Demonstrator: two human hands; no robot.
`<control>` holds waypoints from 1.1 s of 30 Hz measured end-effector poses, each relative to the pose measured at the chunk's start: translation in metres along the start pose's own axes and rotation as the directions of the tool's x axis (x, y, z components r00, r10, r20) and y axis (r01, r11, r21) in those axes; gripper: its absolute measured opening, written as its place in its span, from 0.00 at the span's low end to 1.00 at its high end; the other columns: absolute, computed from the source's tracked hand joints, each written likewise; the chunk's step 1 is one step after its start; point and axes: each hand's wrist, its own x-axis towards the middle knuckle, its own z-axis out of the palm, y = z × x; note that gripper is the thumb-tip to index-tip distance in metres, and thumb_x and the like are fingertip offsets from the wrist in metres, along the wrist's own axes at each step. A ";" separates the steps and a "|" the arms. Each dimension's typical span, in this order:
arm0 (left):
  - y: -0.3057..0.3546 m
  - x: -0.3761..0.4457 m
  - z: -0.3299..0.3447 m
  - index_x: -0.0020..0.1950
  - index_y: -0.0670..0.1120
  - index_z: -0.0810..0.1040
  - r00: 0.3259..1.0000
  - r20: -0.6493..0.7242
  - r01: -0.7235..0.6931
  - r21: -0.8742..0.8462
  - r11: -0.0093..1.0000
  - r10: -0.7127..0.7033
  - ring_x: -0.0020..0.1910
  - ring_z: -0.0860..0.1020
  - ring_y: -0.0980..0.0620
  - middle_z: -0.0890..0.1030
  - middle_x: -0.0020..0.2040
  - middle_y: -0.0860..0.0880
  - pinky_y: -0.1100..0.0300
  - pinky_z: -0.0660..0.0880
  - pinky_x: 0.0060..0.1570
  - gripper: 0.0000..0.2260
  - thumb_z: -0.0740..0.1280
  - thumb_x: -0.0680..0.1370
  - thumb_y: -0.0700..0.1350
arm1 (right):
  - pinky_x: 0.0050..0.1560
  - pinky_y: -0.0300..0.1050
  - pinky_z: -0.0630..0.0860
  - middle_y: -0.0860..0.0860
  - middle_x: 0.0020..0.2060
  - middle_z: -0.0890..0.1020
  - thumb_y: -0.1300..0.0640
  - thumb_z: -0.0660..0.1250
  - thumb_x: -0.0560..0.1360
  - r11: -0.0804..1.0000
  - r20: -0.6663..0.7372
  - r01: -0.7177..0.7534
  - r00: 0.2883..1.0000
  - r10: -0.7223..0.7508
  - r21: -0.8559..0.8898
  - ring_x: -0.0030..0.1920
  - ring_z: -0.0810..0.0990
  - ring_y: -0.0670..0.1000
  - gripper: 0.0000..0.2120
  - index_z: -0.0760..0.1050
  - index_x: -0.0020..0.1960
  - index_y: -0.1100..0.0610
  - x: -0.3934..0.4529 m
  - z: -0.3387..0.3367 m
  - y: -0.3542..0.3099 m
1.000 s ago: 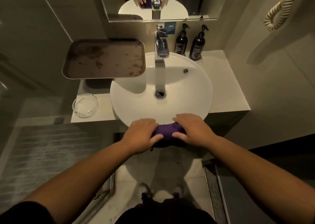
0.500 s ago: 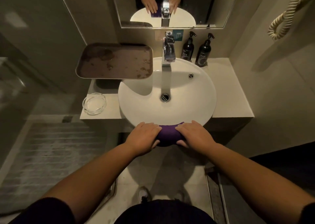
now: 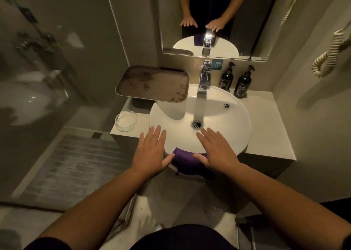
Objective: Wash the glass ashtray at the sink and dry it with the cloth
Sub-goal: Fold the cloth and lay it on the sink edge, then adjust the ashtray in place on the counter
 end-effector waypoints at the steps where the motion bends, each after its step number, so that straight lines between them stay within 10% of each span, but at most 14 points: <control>1: -0.004 -0.002 -0.002 0.79 0.47 0.49 1.000 0.003 0.020 0.006 1.000 -0.020 0.78 0.48 0.43 0.50 0.80 0.44 0.41 0.49 0.75 0.40 0.53 0.75 0.69 | 0.75 0.55 0.52 0.54 0.77 0.61 0.32 0.56 0.75 1.000 -0.006 0.027 1.000 -0.027 -0.005 0.76 0.59 0.57 0.37 0.56 0.77 0.52 0.006 -0.002 -0.005; 9: -0.054 -0.014 -0.003 0.79 0.46 0.50 0.987 0.007 0.159 0.009 0.987 -0.159 0.78 0.49 0.44 0.52 0.80 0.45 0.43 0.49 0.75 0.37 0.52 0.77 0.67 | 0.70 0.57 0.65 0.54 0.72 0.70 0.33 0.59 0.75 0.989 -0.011 0.151 0.989 -0.151 0.001 0.70 0.69 0.58 0.35 0.64 0.73 0.54 0.064 -0.001 -0.046; 33: -0.241 0.082 0.067 0.79 0.45 0.49 0.927 0.242 0.359 -0.358 0.862 -0.286 0.77 0.53 0.46 0.53 0.80 0.46 0.49 0.57 0.72 0.46 0.70 0.71 0.62 | 0.73 0.51 0.59 0.55 0.77 0.62 0.34 0.69 0.71 0.965 0.293 0.176 0.928 -0.228 0.194 0.76 0.61 0.56 0.47 0.53 0.78 0.56 0.295 0.067 -0.157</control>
